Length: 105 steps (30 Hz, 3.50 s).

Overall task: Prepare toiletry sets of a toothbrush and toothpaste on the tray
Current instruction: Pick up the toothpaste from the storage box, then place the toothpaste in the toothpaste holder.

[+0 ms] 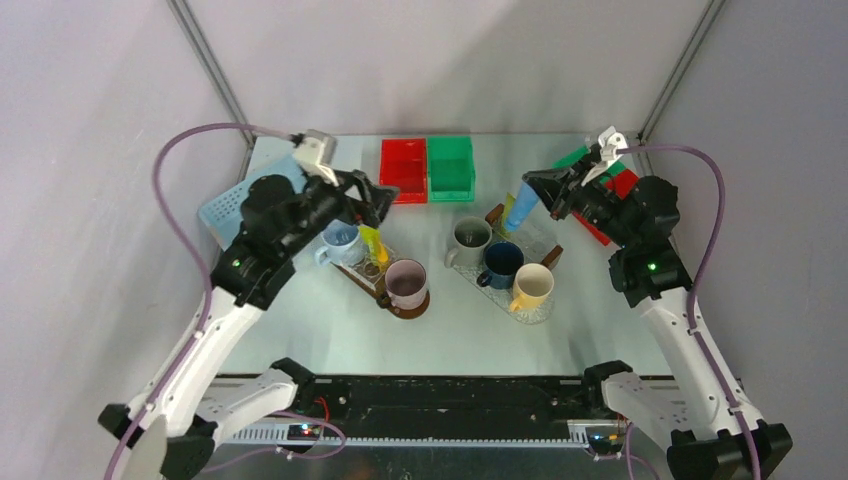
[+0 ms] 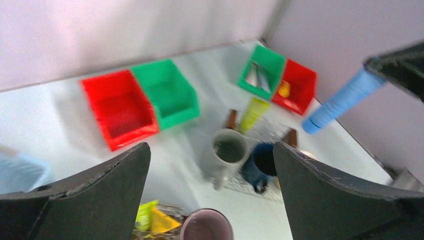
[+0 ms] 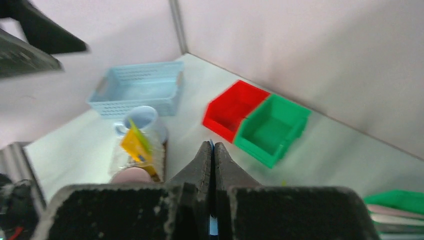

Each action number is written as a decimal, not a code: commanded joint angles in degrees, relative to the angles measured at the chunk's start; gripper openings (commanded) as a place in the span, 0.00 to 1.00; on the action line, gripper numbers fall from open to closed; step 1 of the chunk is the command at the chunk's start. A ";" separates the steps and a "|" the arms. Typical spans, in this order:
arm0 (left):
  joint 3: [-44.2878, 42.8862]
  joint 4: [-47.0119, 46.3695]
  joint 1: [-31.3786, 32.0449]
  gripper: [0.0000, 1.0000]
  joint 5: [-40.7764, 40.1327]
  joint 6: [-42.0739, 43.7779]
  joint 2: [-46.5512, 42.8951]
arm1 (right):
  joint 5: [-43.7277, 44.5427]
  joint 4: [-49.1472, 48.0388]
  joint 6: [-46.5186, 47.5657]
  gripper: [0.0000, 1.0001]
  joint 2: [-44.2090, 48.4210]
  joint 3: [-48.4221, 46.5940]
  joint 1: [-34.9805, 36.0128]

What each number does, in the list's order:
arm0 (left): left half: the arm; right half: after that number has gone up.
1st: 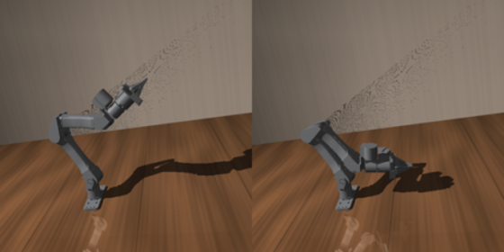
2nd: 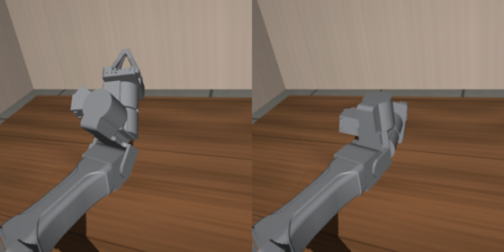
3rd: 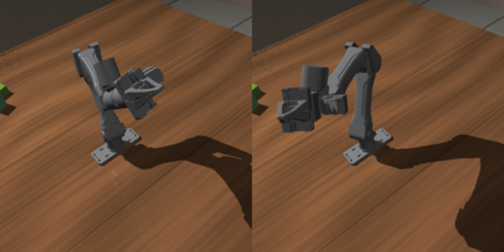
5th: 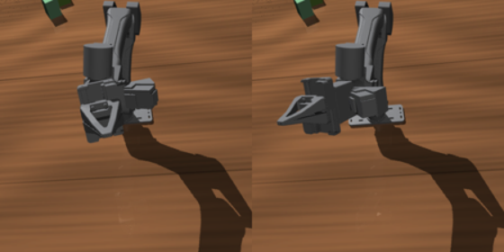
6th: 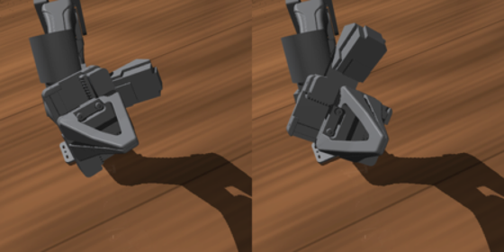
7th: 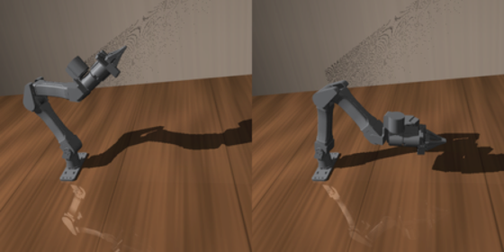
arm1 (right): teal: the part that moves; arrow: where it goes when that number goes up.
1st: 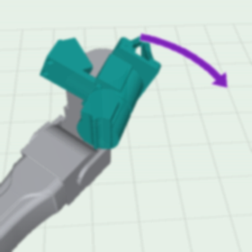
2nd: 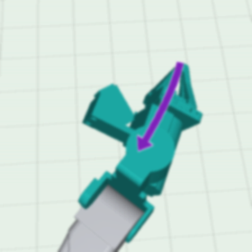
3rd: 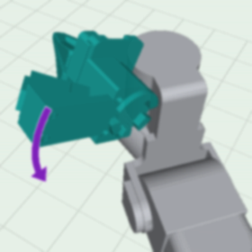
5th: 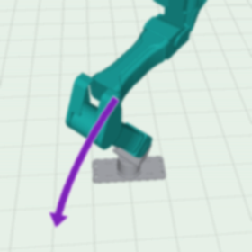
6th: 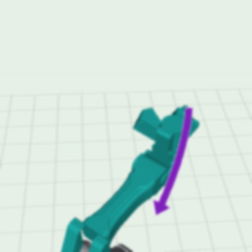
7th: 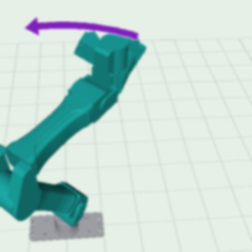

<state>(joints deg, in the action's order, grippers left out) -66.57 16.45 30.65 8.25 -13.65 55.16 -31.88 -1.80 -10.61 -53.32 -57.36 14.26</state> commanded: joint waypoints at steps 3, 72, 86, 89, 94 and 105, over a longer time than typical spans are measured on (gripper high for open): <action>2.11 1.69 -8.66 1.00 -14.36 -0.94 -6.21 | 4.87 -2.91 12.71 0.00 0.25 2.95 -2.75; 25.87 -19.87 -17.90 1.00 -43.63 2.66 -18.59 | -5.92 -54.65 17.03 0.08 -26.30 30.37 -9.10; 25.90 -19.90 -18.05 1.00 -43.33 2.58 -19.09 | -4.01 -52.65 15.14 0.40 -19.64 30.73 -9.23; 25.87 -19.95 -18.08 1.00 -43.17 2.44 -19.17 | 0.18 -50.47 13.29 0.46 -15.17 30.72 -9.72; 25.92 -19.96 -18.05 1.00 -42.76 2.24 -19.33 | 8.22 -45.49 9.41 0.68 -8.81 29.32 -11.34; 26.03 -19.88 -18.00 1.00 -42.44 2.18 -19.63 | 28.03 -19.06 -13.10 0.99 -7.12 17.30 -19.25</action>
<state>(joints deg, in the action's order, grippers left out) -40.93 -1.23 13.19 -34.28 -11.53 36.23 -12.51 -33.19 -12.14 -59.53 -33.80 -1.58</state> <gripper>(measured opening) 0.996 0.981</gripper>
